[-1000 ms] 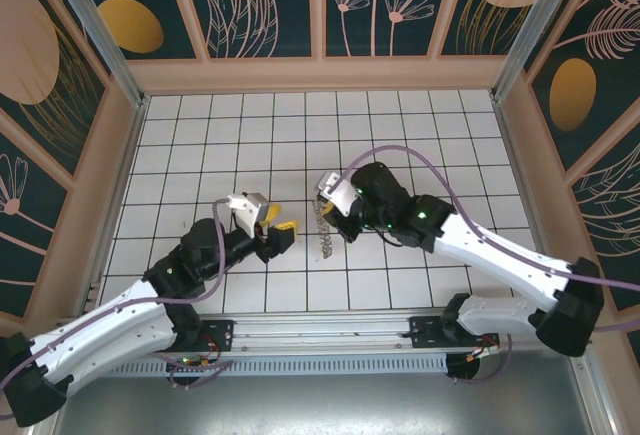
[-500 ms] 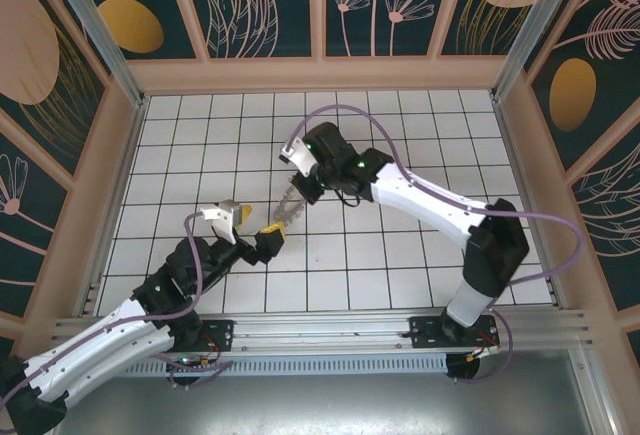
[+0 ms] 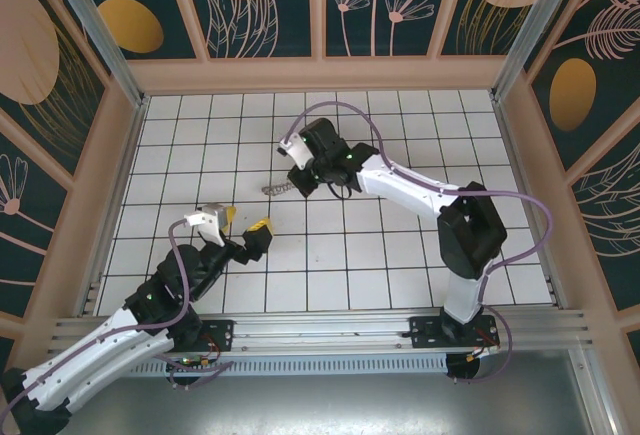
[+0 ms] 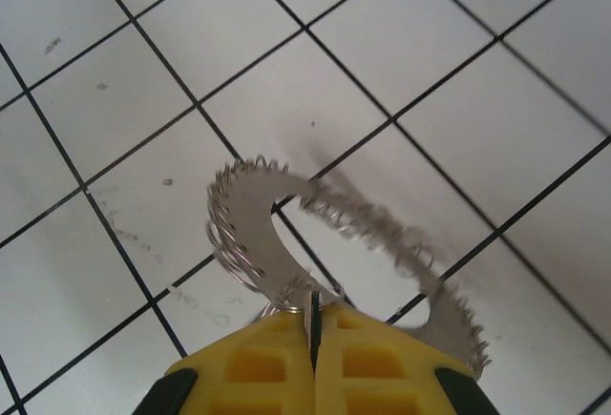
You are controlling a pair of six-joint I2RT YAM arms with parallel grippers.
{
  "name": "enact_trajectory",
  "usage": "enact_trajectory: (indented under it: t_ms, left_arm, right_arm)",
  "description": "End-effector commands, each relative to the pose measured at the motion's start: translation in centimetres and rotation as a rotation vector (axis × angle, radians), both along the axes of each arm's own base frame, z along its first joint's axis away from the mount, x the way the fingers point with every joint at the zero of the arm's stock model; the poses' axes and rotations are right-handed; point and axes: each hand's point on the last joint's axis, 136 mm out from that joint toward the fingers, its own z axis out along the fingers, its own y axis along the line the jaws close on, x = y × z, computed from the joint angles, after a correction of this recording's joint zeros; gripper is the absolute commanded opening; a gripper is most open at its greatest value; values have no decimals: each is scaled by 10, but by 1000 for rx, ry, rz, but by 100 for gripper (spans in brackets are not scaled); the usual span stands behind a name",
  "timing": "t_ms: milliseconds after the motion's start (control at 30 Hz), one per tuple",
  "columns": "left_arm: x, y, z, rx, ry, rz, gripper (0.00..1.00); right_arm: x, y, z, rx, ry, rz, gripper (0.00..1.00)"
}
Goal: Put the keys on the keyring
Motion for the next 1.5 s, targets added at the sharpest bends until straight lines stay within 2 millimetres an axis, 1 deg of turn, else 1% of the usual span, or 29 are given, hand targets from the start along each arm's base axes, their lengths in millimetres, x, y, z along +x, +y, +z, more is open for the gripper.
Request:
enact_trajectory:
  t_ms: [0,167,467,533,667,767,900,967,1033,1133,1200,1300,1367,1467]
  left_arm:
    - [3,11,10,31,-35,56,98]
    - [5,10,17,53,-58,58,99]
    - [8,-2,3,67,-22,23,98]
    - [8,-3,0,68,-18,21,99]
    - [6,-2,-5,68,-10,15,99]
    - [5,-2,-6,72,-6,10,99]
    - [6,-3,-8,79,-2,10,98]
    - [7,-6,-9,81,1,6,99]
    - [8,-9,-10,83,5,-5,98]
    - [9,-15,-10,92,8,-21,99]
    - [11,-16,-11,102,14,-20,98]
    - [15,-16,-10,117,24,-2,99]
    - [17,-17,-8,118,29,7,98]
    - [23,-15,-5,123,39,45,98]
  right_arm:
    - [-16,-7,0,88,59,-18,0]
    - [-49,-27,-31,109,165,-37,0]
    - [-89,-66,-96,50,311,-99,0]
    - [-95,-72,-106,39,333,-112,0]
    - [-106,-78,-121,36,383,-123,0]
    - [-114,-82,-131,38,410,-138,0]
    - [-121,-86,-138,33,432,-152,5]
    - [-122,-90,-140,15,421,-163,9]
    - [-121,-95,-139,-3,405,-182,15]
    - [-119,-100,-132,-5,378,-204,21]
    - [-116,-103,-123,6,349,-220,25]
    - [-109,-106,-105,32,285,-239,29]
    - [-101,-108,-87,55,225,-253,32]
    - [-85,-112,-53,101,119,-277,39]
